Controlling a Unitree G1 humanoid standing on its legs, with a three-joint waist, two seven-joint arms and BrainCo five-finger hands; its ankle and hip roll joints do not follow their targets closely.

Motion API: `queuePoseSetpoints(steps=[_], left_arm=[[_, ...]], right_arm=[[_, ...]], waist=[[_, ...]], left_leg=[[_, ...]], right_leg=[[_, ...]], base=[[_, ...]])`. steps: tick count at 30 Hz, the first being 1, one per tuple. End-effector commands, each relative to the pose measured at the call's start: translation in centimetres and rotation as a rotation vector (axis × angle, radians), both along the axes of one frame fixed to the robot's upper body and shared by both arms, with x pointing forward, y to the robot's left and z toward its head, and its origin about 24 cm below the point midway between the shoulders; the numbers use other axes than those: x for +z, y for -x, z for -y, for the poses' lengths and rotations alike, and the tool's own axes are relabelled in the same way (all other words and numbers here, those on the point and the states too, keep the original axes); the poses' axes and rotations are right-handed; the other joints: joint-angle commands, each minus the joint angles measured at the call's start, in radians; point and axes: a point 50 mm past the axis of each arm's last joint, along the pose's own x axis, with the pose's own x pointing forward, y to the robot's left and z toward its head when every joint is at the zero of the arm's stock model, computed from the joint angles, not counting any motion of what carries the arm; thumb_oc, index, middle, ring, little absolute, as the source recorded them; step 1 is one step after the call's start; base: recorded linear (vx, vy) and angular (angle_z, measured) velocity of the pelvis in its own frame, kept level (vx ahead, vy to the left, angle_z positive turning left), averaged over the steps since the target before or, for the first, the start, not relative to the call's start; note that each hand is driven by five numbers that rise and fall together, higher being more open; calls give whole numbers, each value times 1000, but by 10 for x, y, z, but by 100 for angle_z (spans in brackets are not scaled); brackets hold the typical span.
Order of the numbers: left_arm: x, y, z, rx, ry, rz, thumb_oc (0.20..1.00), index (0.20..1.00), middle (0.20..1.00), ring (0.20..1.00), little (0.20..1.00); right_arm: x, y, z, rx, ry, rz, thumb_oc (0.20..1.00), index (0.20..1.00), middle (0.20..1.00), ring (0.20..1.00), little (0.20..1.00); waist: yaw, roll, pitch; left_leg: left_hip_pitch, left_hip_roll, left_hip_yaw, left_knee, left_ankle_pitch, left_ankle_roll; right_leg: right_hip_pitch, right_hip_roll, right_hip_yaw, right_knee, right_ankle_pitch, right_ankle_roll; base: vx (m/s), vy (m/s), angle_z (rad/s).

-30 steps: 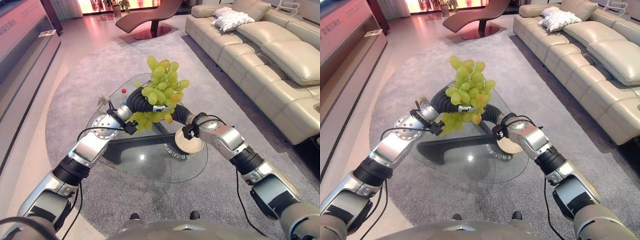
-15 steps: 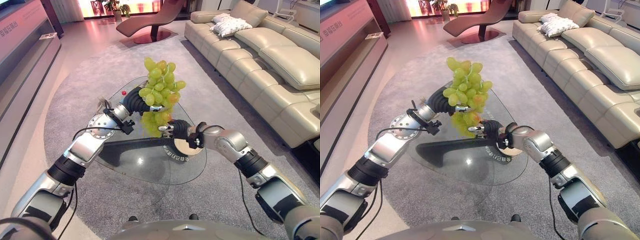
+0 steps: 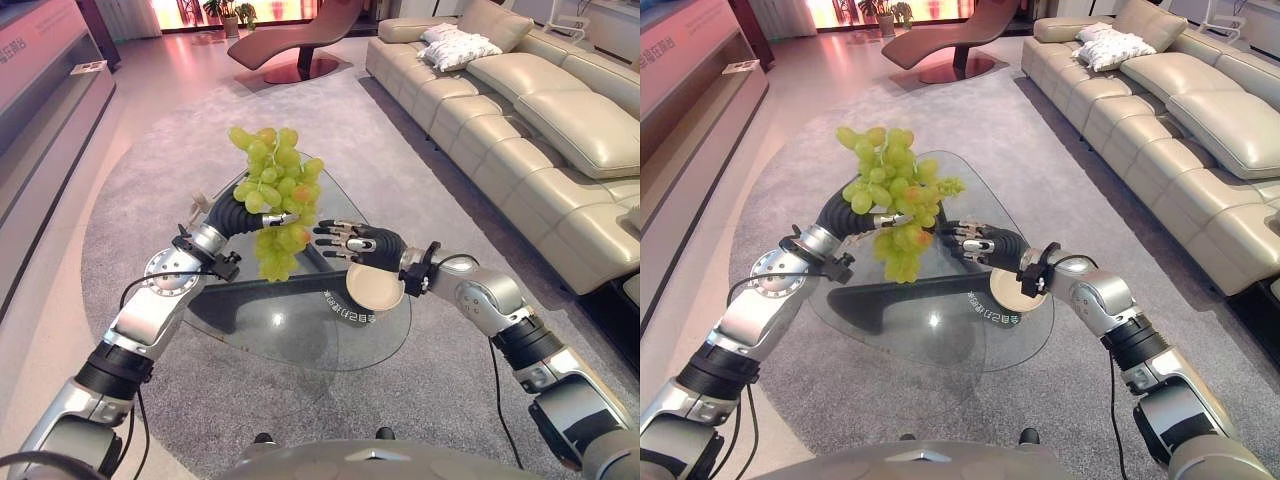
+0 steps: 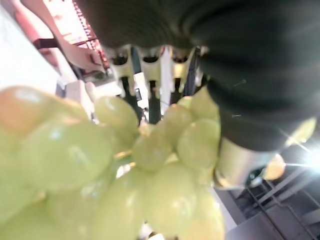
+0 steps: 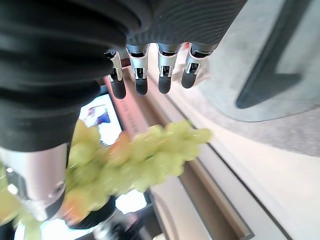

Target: Pick up fruits into the plate

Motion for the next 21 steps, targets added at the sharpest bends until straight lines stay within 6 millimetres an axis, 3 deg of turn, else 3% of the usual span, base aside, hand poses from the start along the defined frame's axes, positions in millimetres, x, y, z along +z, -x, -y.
queuePoseSetpoints(steps=[1,12,21], left_arm=[[32,-6,4,-50,117,122,200,200,200,200,200],[31,-8,35,-149,185,90,200,200,200,200,200],[52,-9,62,-179,251,179,200,200,200,200,200]], right_arm=[[41,2,-9,46,-149,178,1000,1000,1000,1000,1000],[51,24,-56,250,-334,92,1000,1000,1000,1000,1000],[45,58,-100,485,-420,-81,1000,1000,1000,1000,1000]], waist=[[10,-12,-15],[5,-6,-10],[3,-9,-15]], left_leg=[[-7,8,2,46,-122,-14],[-3,8,8,47,-123,-10],[-2,4,1,45,-124,-4]], right_leg=[[85,-69,-149,29,-92,45],[85,-73,-143,28,-88,49],[85,-72,-131,36,-95,47]], base=[[0,0,0],[0,0,0],[0,0,0]])
